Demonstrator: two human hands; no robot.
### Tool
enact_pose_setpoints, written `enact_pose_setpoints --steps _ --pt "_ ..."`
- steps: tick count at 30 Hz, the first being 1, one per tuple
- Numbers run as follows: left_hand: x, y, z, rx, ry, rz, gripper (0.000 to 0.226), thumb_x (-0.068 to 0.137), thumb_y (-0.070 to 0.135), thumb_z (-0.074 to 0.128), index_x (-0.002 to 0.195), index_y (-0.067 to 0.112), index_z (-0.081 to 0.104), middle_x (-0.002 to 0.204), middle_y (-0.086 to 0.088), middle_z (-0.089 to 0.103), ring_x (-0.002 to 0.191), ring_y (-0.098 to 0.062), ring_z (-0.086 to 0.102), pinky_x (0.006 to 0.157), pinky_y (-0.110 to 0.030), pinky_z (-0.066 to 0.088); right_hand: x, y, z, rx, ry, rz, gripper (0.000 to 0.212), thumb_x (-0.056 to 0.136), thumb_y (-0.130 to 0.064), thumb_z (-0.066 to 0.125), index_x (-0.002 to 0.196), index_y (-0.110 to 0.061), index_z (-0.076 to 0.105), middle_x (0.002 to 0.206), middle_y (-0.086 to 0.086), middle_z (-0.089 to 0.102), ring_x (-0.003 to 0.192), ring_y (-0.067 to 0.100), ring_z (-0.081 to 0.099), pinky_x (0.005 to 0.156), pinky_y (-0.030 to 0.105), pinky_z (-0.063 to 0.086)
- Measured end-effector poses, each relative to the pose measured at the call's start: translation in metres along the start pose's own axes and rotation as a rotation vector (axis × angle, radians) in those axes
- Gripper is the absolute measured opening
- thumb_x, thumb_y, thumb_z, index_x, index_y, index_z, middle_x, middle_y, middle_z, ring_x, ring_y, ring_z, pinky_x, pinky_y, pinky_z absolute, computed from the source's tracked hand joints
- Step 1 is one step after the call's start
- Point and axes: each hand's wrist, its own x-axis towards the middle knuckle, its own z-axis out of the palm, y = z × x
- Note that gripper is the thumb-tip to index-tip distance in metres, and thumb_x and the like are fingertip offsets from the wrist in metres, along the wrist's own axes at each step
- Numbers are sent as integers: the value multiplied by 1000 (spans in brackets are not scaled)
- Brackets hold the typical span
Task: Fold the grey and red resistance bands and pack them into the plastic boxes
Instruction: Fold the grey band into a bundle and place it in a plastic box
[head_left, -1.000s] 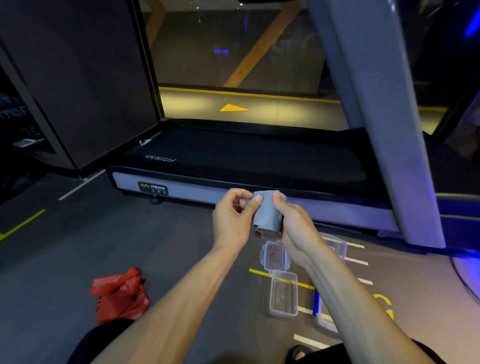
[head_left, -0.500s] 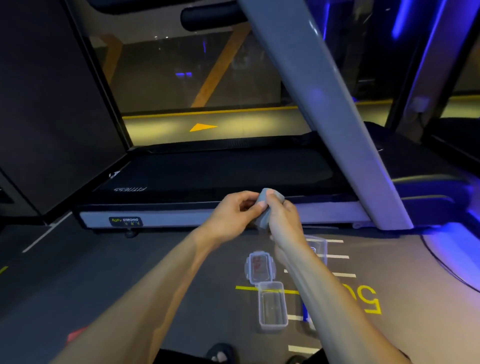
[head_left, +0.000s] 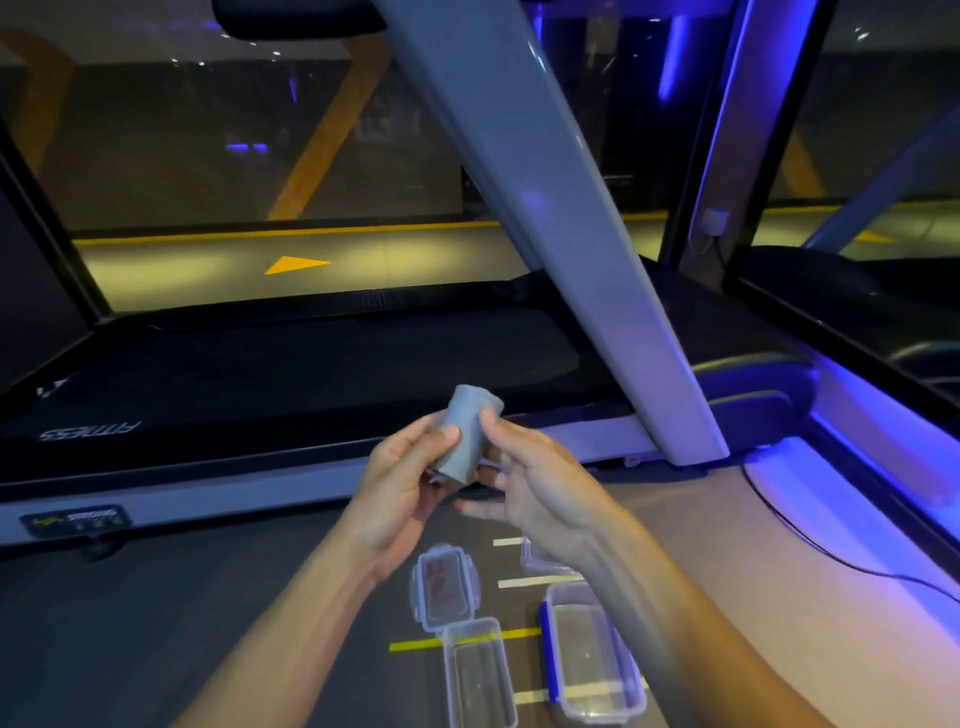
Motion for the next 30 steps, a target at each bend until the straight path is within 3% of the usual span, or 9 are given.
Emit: enact_pose_setpoints --steps 5,8,11,15,18,20,23,26,30 --pt "28 -60 -22 -116 -1 -136 51 87 27 65 129 -1 63 109 -22 65 92 -25 64 77 -35 53 39 52 -40 78 6 23 53 85 -46 67 125 -11 66 112 13 68 96 24 66 98 50 53" --pt "40 -101 -38 -128 24 -178 48 87 28 63 127 0 65 104 -18 68 85 -22 66 69 -29 54 62 85 -61 94 56 60 50 82 -47 69 121 -15 70 110 12 70 103 30 60 92 46 54" --pt "48 -145 -56 -117 38 -218 47 89 27 60 130 6 65 112 -17 70 91 -22 65 72 -29 53 80 120 -84 145 80 101 48 86 -38 70 125 -10 68 113 13 69 106 31 62 91 45 58" --pt "54 -208 -80 -170 109 -315 37 89 23 62 122 12 72 118 -18 70 97 -20 65 80 -30 52 101 174 -116 204 115 161 43 93 -22 68 126 5 63 115 20 66 113 37 61 106 56 50" --pt "56 -252 -95 -207 162 -399 26 91 19 64 112 14 77 113 -19 72 96 -22 68 93 -45 47 113 210 -135 143 196 177 23 87 -20 72 101 -3 76 100 18 70 94 29 70 89 48 60" --pt "56 -279 -103 -67 176 -475 25 97 21 57 108 19 79 112 -15 74 99 -24 67 93 -47 47 118 229 -145 75 284 190 20 83 -20 76 94 -4 75 96 19 71 90 28 70 90 50 60" --pt "58 -315 -116 236 151 -562 24 105 24 52 108 36 73 107 11 77 97 -10 69 83 -33 56 121 253 -175 -82 438 165 29 86 -14 76 109 2 73 107 24 73 100 31 71 96 53 55" --pt "56 -345 -129 354 109 -563 32 103 26 54 134 33 57 121 9 70 102 -3 67 76 -19 53 118 273 -225 -311 551 154 11 87 -13 77 96 -8 79 89 11 77 84 26 69 90 59 55" --pt "50 -375 -141 496 23 -592 26 101 28 59 118 47 61 114 13 74 102 -2 67 81 -20 51 115 303 -288 -611 635 333 10 86 -28 80 87 -18 80 80 0 77 77 27 72 79 62 60"
